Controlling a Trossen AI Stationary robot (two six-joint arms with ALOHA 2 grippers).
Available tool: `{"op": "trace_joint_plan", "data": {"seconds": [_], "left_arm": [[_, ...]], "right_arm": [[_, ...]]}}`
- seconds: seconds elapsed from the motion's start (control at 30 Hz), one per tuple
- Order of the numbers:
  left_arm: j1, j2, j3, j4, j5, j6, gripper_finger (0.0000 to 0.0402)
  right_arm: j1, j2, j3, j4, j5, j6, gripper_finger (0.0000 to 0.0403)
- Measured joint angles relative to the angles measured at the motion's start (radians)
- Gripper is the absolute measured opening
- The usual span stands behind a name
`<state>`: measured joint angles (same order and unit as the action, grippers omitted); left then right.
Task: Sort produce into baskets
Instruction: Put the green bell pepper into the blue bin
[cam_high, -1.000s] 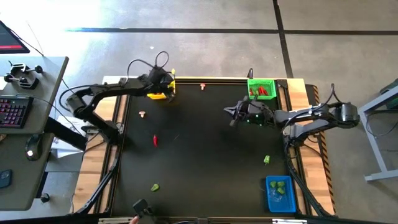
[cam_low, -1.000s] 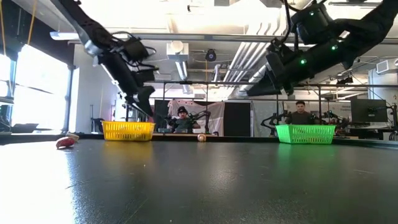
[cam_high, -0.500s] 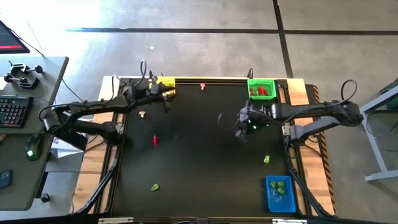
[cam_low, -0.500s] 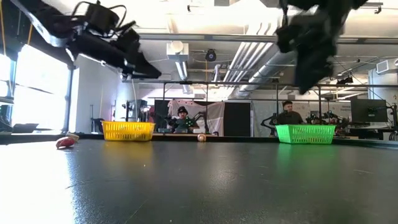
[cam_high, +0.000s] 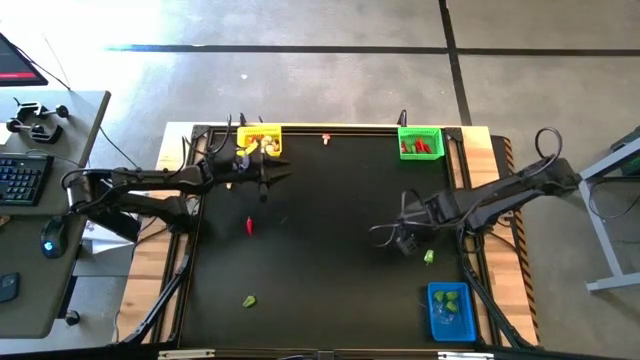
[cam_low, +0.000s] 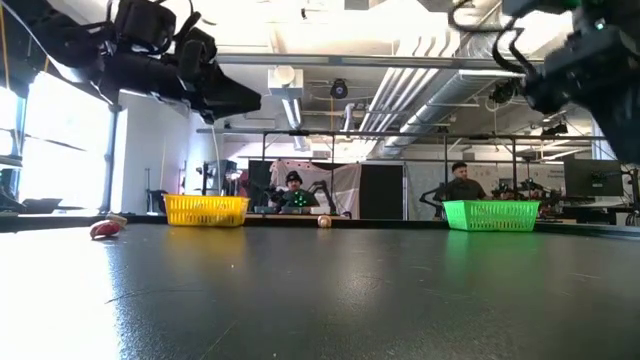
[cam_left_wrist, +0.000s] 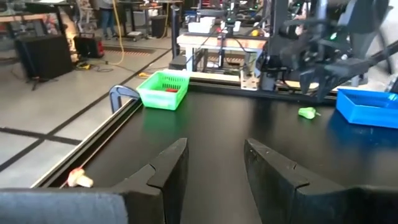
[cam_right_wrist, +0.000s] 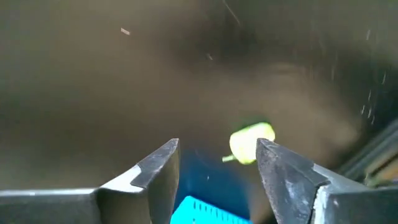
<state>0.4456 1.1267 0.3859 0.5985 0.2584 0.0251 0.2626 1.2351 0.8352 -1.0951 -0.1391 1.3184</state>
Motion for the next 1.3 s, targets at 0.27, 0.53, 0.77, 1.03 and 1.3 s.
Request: {"op": "trace_joint_plan", "data": {"seconds": [0.27,0.53,0.77,1.03,1.3], "left_arm": [[-0.031,0.0,0.0,-0.001,0.0,0.003,0.0142],[-0.031,0.0,0.0,-0.002,-0.002,0.021,0.0142],[-0.031,0.0,0.0,-0.006,-0.004,0.032,0.0142],[-0.03,0.001,0.001,-0.034,-0.008,0.032,0.0142],[-0.03,0.001,0.001,-0.034,-0.01,0.032,0.0142]], "right_arm": [[0.015,0.063,-0.091,0.012,-0.153,0.194,0.0202],[0.014,0.105,-0.178,0.152,-0.172,0.323,0.0202],[0.014,0.118,-0.241,0.222,-0.181,0.38,0.0201],[0.014,0.118,-0.254,0.237,-0.169,0.308,0.0134],[0.015,0.115,-0.126,0.18,-0.107,0.139,0.0017]]}}
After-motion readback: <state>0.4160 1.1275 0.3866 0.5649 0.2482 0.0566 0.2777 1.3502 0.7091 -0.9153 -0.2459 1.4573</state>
